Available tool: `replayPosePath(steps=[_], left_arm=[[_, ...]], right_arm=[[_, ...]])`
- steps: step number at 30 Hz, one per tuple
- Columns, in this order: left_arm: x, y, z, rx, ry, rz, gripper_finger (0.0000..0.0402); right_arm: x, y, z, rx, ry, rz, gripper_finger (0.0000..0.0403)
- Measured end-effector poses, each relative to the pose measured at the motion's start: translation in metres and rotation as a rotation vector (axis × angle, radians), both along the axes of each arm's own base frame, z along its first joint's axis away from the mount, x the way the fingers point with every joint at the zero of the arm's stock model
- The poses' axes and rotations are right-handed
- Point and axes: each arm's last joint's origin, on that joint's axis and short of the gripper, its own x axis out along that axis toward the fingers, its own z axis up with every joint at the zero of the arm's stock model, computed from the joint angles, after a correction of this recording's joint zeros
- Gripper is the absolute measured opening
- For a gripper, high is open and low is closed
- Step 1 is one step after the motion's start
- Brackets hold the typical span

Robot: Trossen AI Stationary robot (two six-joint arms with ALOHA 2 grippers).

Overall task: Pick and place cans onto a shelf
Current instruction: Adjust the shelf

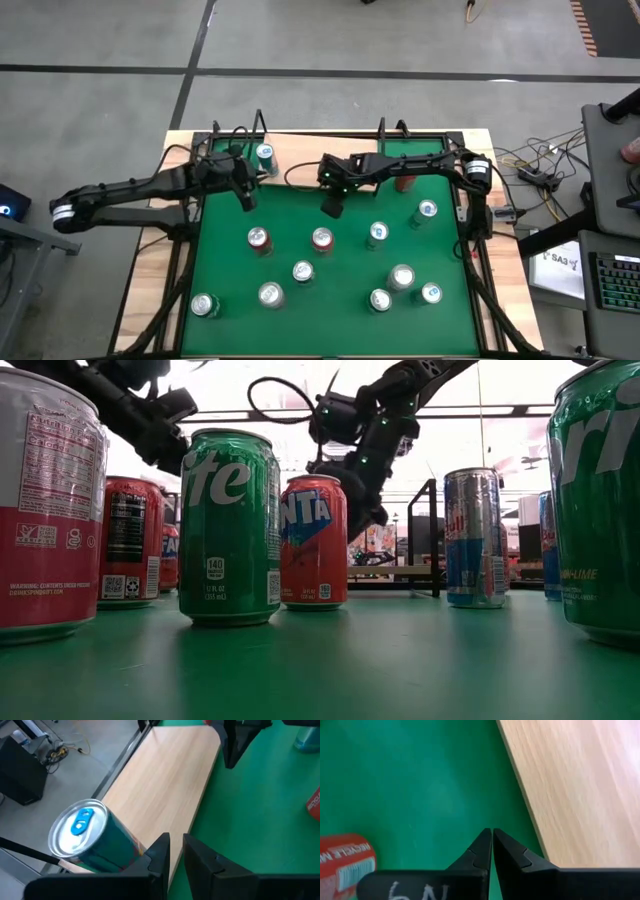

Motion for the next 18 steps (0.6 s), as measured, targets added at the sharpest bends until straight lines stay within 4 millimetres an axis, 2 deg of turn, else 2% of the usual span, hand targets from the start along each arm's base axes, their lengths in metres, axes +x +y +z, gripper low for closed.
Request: replayPosePath(steps=[9,18], left_arm=[[0.002,0.001,0.006,0.024,-0.068,0.000,0.0036],[0.002,0.001,0.009,0.035,-0.088,0.007,0.0036]], right_arm=[[-0.012,-0.009,-0.004,0.017,0.108,-0.113,0.0009],[-0.020,-0.016,-0.006,0.027,0.170,-0.153,0.0009]])
